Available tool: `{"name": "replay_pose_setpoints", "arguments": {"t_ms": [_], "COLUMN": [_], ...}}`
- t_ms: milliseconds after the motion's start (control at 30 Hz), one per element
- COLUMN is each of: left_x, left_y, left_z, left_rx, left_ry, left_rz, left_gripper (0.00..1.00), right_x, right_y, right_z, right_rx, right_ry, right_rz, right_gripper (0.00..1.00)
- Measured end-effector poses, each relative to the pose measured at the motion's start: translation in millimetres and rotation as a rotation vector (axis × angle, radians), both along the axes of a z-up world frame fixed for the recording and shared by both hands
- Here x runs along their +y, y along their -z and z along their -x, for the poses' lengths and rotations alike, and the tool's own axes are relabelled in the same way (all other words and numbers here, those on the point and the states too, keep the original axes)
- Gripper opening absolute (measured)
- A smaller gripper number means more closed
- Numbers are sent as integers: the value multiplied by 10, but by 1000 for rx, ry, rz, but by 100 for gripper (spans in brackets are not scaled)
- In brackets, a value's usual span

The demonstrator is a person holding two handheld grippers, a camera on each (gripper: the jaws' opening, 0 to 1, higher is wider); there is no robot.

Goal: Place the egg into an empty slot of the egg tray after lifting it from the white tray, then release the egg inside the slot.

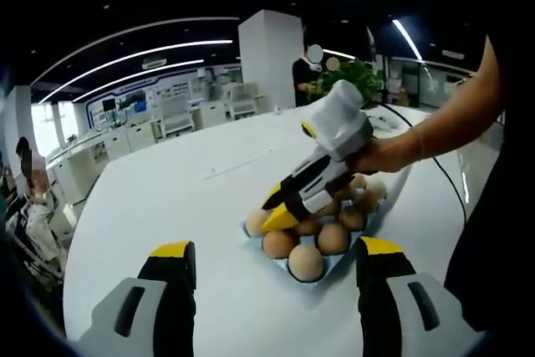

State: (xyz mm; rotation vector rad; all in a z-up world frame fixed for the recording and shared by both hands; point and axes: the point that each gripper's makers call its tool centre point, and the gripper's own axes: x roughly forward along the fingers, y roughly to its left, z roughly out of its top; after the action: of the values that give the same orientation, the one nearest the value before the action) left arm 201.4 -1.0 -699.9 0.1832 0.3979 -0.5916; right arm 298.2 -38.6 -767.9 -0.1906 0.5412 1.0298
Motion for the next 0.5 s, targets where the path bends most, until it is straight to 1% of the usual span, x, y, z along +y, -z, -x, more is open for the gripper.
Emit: {"name": "replay_pose_setpoints", "arguments": {"t_ms": [33,100,133,167,233,267,333,400,500], "left_x": [1,7,5,4,6,6,-1,-17,-38], "left_y": [-2,-6,-9,-13,-12,-12,-10,-12,-31], "left_z": [0,2,4,9,13,14,13,6,-7], "left_rx": [0,-3,-2,-4,-4,-3,-3,-5,-11], "left_ry": [-1,-2,-3,-1,-1,-2,0,4,10], "left_rz": [0,-2,1,0,-2,0,1,2,3], "left_gripper": [80,80,80,80,80,80,80,80,80], "right_x": [-3,-43,-85,-126,-252,-316,-467,-622,-813], "right_y": [-32,-136,-193,-229,-293,-310,-320,-347,-369], "right_z": [10,-10,-17,-34,-74,-96,-139,-195,-222], "right_rx": [-8,-47,-49,-62,-94,-101,-91,-96,-94], "right_ry": [1,24,44,59,91,109,146,190,227], "right_rz": [-9,-37,-61,-70,-74,-78,-82,-92,-100], "right_gripper": [26,26,26,26,26,25,25,25,25]}}
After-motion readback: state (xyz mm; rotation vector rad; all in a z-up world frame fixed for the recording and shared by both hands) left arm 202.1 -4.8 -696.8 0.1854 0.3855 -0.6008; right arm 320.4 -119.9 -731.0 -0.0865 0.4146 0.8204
